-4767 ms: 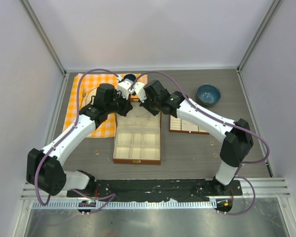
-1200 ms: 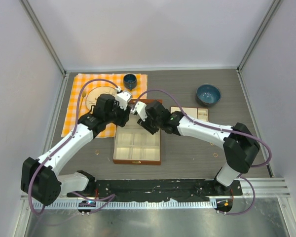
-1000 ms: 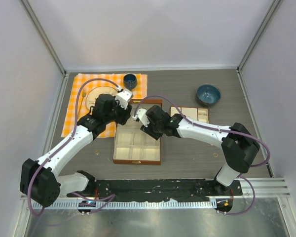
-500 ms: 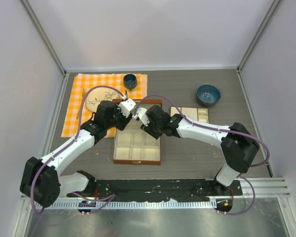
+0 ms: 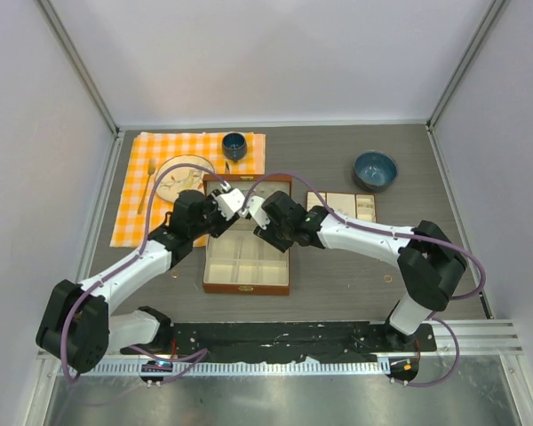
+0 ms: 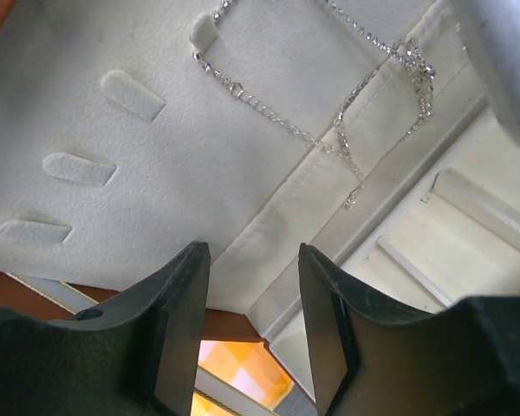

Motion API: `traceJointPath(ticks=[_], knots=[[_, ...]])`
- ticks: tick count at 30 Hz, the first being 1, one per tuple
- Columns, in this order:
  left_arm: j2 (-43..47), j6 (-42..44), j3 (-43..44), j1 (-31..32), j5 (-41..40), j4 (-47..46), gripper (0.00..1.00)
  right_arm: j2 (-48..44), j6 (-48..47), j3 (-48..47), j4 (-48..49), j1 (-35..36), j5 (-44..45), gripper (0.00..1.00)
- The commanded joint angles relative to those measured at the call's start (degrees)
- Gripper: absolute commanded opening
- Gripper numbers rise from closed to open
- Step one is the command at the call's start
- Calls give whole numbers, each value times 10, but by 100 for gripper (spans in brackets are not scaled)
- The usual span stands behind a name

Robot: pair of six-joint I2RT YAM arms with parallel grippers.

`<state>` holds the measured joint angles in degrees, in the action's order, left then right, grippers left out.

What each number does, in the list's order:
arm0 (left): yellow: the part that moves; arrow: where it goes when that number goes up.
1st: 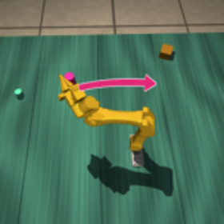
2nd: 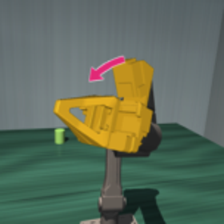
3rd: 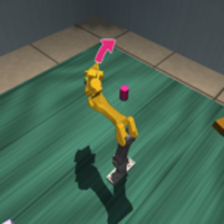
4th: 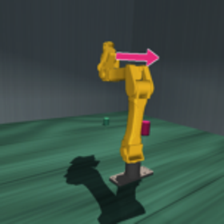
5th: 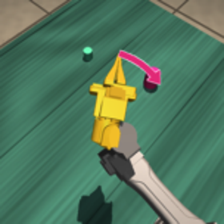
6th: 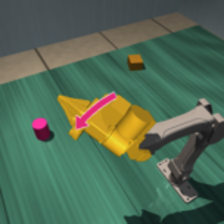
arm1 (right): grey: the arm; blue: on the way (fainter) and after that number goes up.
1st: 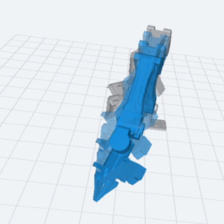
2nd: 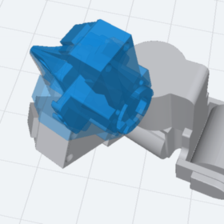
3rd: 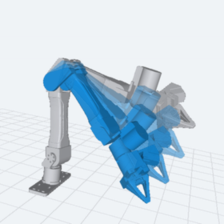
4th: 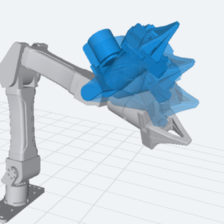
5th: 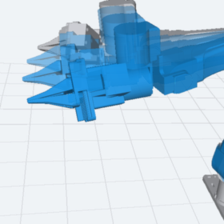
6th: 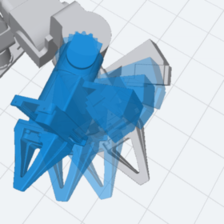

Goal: Organize the mixed jewelry
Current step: Place the jewelry in the jewelry box.

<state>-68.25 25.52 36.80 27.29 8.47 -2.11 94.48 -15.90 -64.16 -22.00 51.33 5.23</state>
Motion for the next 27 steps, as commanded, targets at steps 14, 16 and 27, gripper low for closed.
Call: traceJointPath(ticks=[14,16,27], knots=[[-14,98,-50,26,-10,-67,48,-42,15,-7,33,-1,10,46],[-11,105,-53,29,-10,-64,48,-42,15,-7,33,-1,11,46],[-6,132,-62,45,5,-24,47,-40,14,-7,34,-4,11,46]])
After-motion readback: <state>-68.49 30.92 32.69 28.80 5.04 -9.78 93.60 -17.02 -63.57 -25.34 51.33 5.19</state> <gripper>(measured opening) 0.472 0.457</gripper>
